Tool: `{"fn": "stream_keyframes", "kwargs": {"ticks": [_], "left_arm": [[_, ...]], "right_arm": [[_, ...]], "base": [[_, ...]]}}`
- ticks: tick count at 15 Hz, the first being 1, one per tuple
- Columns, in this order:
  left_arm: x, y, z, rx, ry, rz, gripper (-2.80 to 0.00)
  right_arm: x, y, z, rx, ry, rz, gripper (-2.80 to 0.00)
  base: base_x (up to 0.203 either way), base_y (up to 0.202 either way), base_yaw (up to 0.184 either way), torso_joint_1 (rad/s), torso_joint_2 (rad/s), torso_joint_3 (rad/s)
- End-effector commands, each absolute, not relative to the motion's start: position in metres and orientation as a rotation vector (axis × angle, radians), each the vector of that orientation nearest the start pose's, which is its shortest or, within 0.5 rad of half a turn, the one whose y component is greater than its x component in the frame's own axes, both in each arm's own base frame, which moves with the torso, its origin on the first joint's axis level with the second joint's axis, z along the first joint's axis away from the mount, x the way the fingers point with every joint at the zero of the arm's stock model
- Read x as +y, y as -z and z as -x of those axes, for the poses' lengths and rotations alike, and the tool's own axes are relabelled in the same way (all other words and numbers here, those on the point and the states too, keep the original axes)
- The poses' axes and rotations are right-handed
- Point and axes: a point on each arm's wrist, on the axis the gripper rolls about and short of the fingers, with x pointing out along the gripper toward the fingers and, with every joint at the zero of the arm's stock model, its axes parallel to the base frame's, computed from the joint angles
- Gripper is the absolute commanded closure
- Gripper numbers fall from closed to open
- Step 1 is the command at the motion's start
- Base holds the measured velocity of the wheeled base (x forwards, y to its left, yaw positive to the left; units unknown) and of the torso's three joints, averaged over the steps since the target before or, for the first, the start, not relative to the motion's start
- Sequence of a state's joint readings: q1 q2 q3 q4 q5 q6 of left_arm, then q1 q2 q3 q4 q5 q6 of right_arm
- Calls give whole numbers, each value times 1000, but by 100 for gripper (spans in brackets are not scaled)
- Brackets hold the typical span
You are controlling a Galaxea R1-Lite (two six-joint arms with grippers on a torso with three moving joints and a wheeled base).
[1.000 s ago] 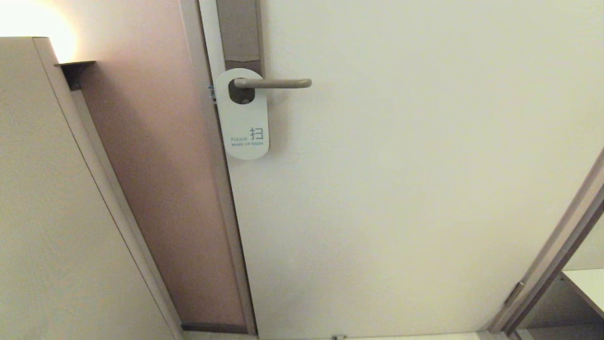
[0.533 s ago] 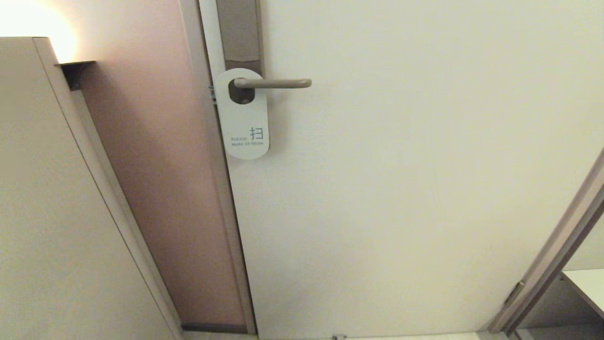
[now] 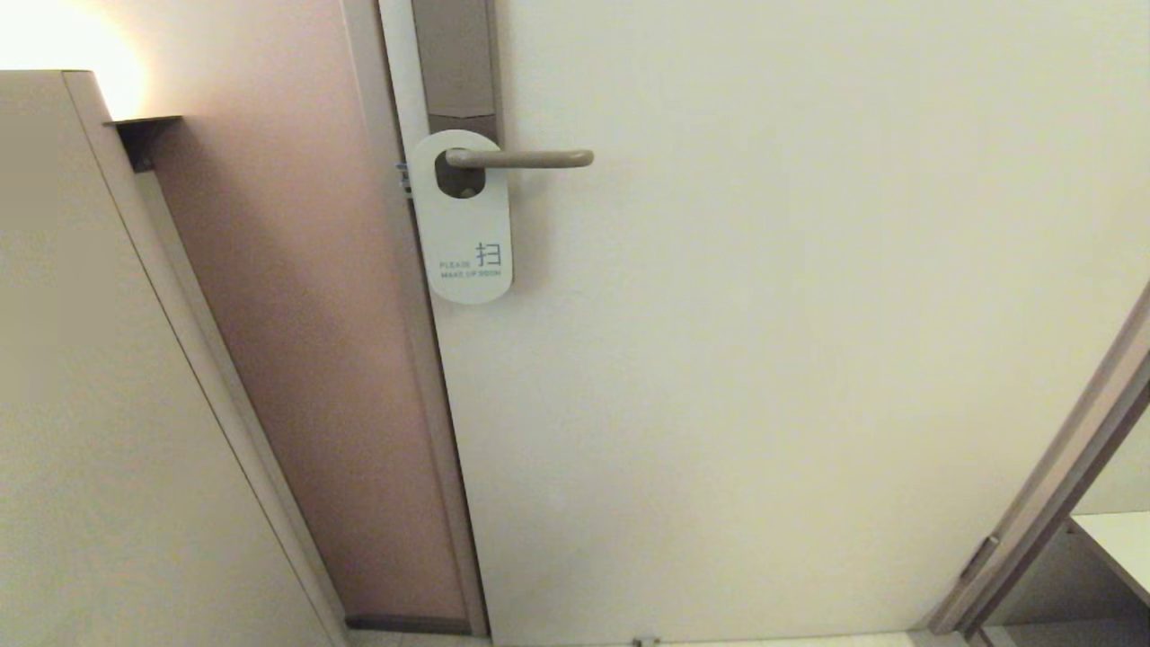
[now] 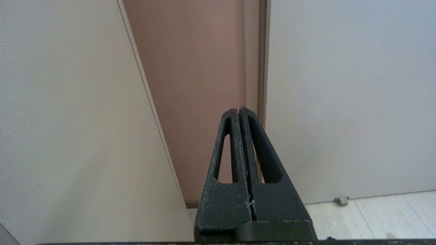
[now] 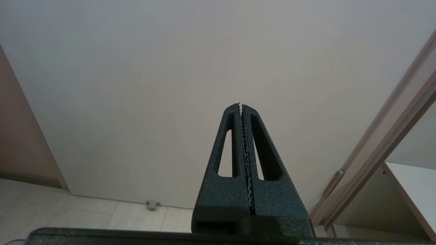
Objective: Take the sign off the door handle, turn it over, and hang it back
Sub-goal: Take down the sign
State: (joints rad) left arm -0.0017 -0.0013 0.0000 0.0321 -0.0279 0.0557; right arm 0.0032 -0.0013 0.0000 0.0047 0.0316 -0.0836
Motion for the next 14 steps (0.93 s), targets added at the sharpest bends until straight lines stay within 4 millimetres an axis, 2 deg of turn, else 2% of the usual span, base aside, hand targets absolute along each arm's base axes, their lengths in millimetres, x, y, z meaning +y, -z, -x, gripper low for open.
{"fn": "stream_keyframes", "kwargs": {"ticks": [1,9,14], "left_arm": [[-1,-72,23,31,33,-54,0],[-1,-78,24,10,40,-89,0],[-1,-105,30,-48,61,-89,0]], "right_arm": [[1,-75,23,3,-36,84,0],[1,-75,23,3,-35,84,0],[1,-75,23,3,-35,84,0]], "base": [[0,0,0,0,0,0],[0,0,0,0,0,0],[0,0,0,0,0,0]]}}
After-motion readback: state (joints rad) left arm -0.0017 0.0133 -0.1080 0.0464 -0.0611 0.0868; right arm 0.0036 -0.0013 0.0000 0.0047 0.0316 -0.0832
